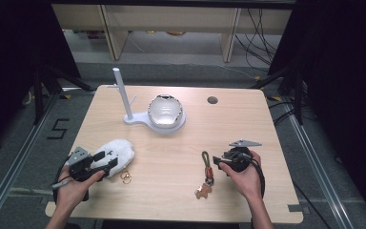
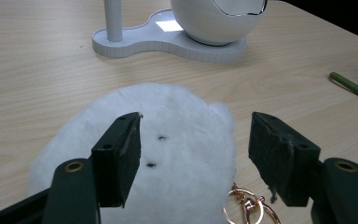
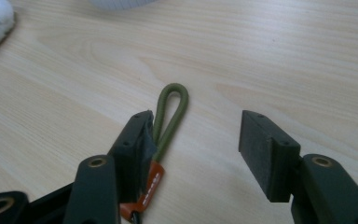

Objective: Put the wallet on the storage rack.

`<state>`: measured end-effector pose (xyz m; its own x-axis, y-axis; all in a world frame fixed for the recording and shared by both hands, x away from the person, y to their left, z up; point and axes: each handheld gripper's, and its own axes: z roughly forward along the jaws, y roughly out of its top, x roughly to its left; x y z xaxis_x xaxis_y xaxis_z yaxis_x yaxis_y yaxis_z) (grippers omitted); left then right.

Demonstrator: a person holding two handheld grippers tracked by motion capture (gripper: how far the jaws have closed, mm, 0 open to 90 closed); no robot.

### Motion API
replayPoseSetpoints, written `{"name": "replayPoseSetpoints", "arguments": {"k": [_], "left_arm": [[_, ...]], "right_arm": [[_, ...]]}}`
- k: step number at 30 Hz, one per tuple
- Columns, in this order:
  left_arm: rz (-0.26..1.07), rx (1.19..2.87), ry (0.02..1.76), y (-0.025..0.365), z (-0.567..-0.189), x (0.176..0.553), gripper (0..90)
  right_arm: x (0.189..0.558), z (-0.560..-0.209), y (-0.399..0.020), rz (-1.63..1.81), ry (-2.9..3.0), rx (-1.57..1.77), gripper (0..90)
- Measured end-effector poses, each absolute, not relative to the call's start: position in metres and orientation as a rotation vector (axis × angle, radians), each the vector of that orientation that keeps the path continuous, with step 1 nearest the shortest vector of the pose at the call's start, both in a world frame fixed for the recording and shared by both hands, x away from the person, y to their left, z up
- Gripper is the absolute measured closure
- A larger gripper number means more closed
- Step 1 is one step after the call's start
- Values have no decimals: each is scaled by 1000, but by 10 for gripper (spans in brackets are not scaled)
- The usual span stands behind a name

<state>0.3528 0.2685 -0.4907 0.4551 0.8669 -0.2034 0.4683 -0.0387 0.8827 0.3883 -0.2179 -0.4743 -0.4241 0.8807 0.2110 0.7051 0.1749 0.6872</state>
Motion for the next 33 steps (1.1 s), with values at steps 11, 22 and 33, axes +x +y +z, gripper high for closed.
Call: {"name": "replayPoseSetpoints", "arguments": {"k": [11,22,33], "left_arm": [[473,1759,1235,277,-478,366,336],[495,1976,1263,289,-460,390,364],[370,2066,1373,302,-472,426,361]], "right_arm": [[393,-471,-224,975,2247,1610,469],[393,-471,-221,854,2360,1598,542],[394,-474,-221,830,2377,1614,536]]}}
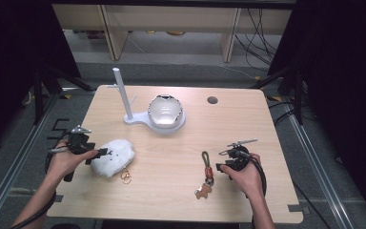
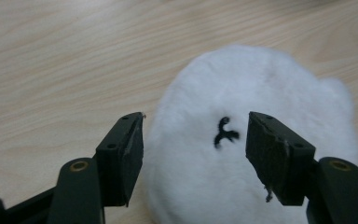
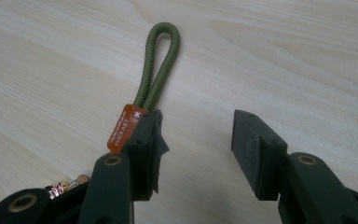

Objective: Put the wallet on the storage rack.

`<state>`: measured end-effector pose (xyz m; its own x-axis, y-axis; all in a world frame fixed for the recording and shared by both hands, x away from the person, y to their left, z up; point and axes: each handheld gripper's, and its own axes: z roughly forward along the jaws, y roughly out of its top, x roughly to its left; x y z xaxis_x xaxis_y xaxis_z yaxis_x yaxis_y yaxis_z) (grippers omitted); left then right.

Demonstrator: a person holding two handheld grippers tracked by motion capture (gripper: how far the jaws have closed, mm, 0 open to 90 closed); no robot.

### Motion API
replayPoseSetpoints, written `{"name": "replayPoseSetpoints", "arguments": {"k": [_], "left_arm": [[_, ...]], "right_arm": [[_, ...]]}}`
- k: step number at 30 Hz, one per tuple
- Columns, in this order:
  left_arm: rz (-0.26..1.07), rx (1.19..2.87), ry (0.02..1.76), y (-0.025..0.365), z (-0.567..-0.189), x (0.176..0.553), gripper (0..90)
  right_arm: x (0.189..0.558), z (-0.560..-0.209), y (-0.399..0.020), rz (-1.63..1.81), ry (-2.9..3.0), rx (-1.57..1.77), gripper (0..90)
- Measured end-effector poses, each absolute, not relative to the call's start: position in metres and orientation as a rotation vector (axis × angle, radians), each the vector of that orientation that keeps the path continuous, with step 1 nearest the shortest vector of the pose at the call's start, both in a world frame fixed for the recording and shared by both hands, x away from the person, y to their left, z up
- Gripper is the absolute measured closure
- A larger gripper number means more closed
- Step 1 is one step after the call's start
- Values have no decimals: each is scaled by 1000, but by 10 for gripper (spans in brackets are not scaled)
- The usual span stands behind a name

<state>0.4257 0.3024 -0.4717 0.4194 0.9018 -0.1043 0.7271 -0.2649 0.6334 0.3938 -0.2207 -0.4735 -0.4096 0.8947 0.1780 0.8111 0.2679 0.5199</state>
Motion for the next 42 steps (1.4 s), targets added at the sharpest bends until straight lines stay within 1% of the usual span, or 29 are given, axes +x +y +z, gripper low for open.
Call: {"name": "replayPoseSetpoints", "arguments": {"k": [3,4,7,10,12,15,17,18,20,21,22,24,28,29,30,31,34,36,37,38,42], "left_arm": [[346,2072,1415,304,-477,433,356],[291,2124,1414,308,-478,438,352],[279,2137,1440,309,-480,441,344],[232,2155,1475,311,-484,444,343],[195,2117,1524,310,-486,443,339],[174,2103,1537,311,-489,445,347],[160,2104,1538,310,-489,445,397],[157,2115,1514,311,-491,446,397],[139,2090,1549,309,-492,445,419],[135,2132,1512,311,-493,447,433],[133,2106,1523,310,-495,446,457],[117,2106,1523,310,-494,446,485],[140,2094,1503,309,-496,443,558],[147,2093,1493,309,-496,441,558],[151,2095,1485,310,-496,440,611],[161,2089,1478,310,-495,439,611],[190,2094,1443,311,-495,435,698],[208,2105,1417,309,-494,434,753],[208,2124,1400,309,-493,433,766],[216,2134,1380,307,-492,432,788],[215,2133,1361,303,-490,430,808]], "right_arm": [[394,-473,-220,830,2383,1612,536],[394,-472,-221,827,2391,1601,534],[393,-471,-219,837,2371,1638,533],[393,-471,-221,830,2376,1627,532],[393,-471,-221,833,2374,1630,531],[393,-471,-221,832,2378,1624,528],[393,-471,-220,829,2370,1638,523],[392,-471,-220,837,2379,1635,522],[392,-471,-220,841,2363,1640,521],[392,-471,-220,846,2370,1626,521],[392,-470,-219,855,2374,1624,520],[392,-470,-220,865,2384,1597,519],[391,-470,-218,870,2377,1625,515],[391,-470,-218,870,2377,1625,515],[391,-470,-217,873,2378,1627,515],[391,-470,-217,873,2378,1627,515],[392,-469,-218,879,2370,1614,515],[391,-468,-217,882,2366,1643,515],[389,-467,-215,881,2349,1695,515],[391,-468,-218,881,2370,1619,514],[391,-467,-219,887,2365,1638,514]]}}
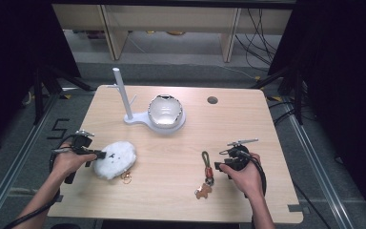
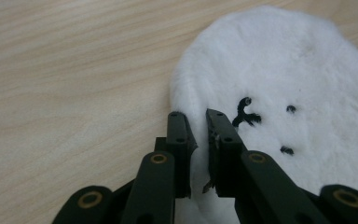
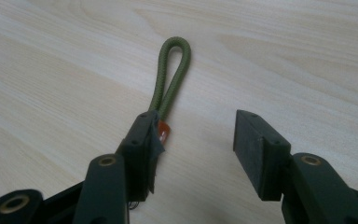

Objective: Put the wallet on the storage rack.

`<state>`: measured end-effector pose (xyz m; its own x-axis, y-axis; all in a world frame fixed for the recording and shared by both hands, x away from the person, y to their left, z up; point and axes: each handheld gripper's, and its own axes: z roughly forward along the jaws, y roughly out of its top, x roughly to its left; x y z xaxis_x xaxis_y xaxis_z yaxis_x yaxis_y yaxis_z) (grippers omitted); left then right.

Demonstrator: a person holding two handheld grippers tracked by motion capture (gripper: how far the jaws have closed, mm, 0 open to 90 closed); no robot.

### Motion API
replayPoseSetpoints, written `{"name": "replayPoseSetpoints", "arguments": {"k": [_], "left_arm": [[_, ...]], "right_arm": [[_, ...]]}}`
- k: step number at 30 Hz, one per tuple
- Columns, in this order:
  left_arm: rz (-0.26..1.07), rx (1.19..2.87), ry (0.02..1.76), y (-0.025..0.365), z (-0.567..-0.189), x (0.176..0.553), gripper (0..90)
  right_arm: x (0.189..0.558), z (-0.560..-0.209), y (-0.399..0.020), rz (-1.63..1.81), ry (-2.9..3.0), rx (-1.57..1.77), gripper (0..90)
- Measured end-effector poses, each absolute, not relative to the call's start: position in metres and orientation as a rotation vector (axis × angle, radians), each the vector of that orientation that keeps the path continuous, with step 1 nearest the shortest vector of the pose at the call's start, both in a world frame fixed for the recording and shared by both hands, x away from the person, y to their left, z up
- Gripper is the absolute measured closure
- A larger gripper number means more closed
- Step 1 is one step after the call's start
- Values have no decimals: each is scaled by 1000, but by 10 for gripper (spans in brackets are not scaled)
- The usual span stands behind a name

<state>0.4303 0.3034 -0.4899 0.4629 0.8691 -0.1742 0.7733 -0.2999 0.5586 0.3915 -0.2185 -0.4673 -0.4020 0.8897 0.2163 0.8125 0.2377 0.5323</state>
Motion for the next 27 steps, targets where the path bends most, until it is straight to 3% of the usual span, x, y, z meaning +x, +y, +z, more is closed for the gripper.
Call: {"name": "replayPoseSetpoints", "arguments": {"k": [13,27], "left_arm": [[327,1989,1206,295,-463,407,839],[338,1812,1071,274,-437,393,845]], "right_arm": [[392,-464,-215,916,2358,1624,514],[396,-449,-198,993,2357,1634,515]]}}
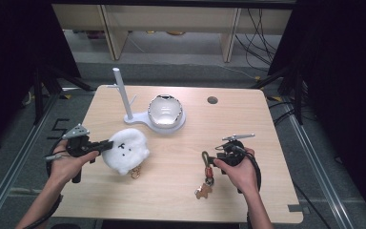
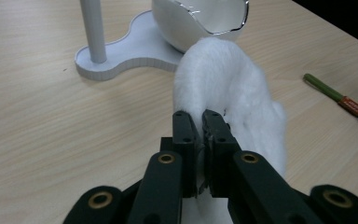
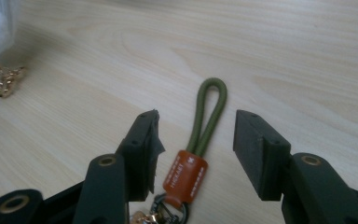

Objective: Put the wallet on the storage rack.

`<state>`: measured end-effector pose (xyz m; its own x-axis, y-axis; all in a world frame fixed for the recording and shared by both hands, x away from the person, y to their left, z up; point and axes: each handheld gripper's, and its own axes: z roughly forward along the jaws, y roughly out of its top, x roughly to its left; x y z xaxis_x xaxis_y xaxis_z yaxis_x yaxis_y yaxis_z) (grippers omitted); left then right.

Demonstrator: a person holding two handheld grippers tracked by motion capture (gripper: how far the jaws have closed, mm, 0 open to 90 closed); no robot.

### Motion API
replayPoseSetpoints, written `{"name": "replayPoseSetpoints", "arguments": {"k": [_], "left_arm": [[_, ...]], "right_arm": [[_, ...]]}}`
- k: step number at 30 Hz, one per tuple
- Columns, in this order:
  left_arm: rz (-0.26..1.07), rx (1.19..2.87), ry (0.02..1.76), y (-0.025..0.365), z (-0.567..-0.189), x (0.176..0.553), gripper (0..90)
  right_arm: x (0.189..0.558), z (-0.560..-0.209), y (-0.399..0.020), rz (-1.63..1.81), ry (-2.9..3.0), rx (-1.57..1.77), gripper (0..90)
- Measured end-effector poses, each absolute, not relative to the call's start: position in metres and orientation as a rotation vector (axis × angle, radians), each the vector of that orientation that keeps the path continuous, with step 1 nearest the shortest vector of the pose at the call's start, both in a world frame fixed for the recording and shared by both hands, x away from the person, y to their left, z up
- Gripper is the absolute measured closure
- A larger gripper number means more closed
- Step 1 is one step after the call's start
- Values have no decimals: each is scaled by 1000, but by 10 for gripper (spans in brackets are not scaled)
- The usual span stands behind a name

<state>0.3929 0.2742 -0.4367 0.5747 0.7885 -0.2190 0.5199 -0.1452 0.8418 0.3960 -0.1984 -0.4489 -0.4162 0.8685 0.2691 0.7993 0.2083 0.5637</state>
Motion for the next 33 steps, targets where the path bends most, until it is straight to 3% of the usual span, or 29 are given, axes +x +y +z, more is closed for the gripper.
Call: {"name": "replayPoseSetpoints", "arguments": {"k": [33], "left_arm": [[321,1757,840,194,-406,399,844]], "right_arm": [[422,-397,-125,1377,2386,1414,527]]}}
